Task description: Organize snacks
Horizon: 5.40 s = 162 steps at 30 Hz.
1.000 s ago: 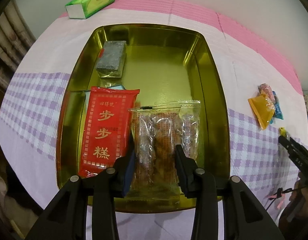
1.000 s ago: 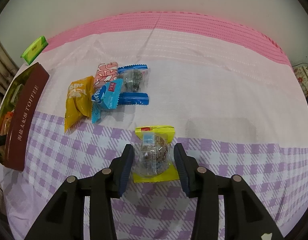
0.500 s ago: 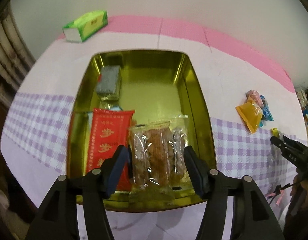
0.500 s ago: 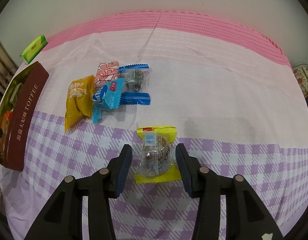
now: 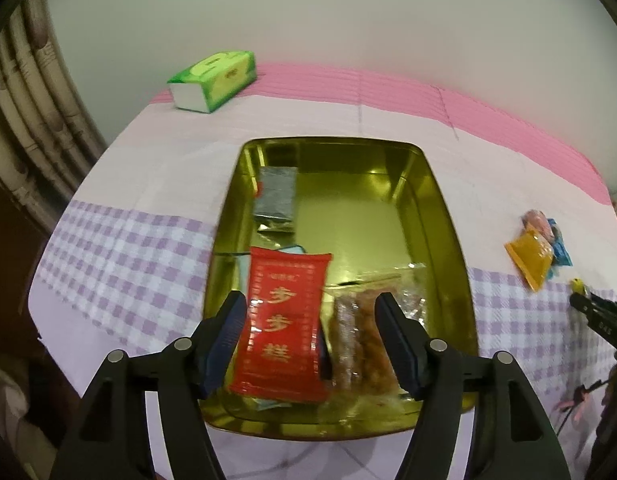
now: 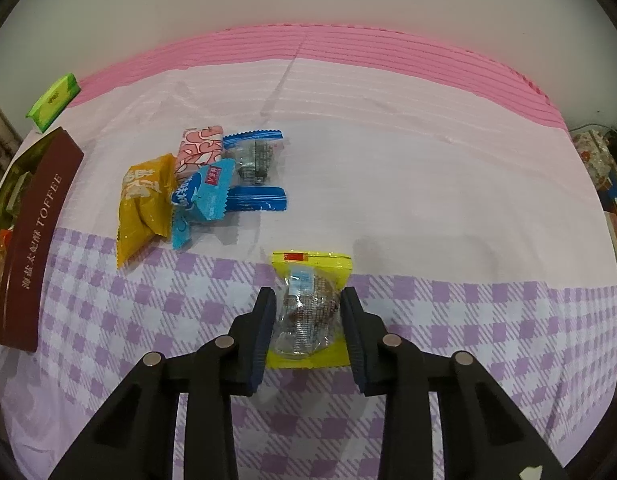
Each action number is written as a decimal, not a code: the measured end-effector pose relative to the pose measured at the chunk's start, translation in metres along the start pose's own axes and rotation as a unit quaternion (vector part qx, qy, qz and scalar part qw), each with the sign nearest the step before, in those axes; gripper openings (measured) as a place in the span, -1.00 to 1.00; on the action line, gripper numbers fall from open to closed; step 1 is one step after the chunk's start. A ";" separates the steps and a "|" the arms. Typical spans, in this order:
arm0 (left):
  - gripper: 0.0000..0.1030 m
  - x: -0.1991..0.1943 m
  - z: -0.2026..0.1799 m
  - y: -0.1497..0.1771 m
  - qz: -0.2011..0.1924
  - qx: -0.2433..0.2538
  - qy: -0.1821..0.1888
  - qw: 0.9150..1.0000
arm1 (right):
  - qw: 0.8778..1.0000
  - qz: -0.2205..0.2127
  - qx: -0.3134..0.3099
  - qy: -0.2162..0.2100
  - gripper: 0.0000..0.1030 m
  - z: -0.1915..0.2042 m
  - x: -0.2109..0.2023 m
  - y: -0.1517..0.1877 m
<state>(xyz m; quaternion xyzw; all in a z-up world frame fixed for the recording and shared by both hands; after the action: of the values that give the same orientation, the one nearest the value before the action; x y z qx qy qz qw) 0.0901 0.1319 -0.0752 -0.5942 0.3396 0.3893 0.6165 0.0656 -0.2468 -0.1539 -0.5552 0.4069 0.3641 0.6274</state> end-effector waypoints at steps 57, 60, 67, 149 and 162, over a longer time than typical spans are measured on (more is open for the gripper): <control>0.40 0.000 0.059 -0.001 -0.010 -0.096 -0.029 0.995 | 0.999 0.032 0.001 -0.013 -0.53 0.055 -0.006 -0.001; 0.40 0.000 0.062 0.000 -0.009 -0.101 -0.033 0.994 | 1.000 0.027 -0.008 -0.010 -0.55 0.060 -0.005 -0.005; 0.40 0.002 0.075 0.001 -0.004 -0.124 -0.042 0.991 | 1.000 0.008 -0.018 -0.001 -0.58 0.071 -0.018 -0.012; 0.42 0.007 0.134 0.015 0.023 -0.165 -0.117 0.979 | 0.977 -0.052 -0.154 -0.134 -0.16 0.240 -0.063 -0.067; 0.42 0.006 0.119 0.012 0.016 -0.138 -0.118 0.983 | 0.998 -0.017 -0.030 -0.051 -0.15 0.080 -0.025 -0.060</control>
<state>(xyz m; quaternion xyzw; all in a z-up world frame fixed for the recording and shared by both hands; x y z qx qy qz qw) 0.0772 0.2506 -0.0786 -0.6178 0.2170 0.5100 0.5578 0.1182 -0.1744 -0.1029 -0.5615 0.3536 0.3932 0.6365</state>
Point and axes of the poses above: each gripper's, at about its wrist camera, not at the fingertips, and x roughly the way its jaws point, z to its left, y to its underside, the point moved 10 cm from there along x, roughly the way its jaws point, and after that the axes turned 3 degrees about x, right-handed, at the moved point
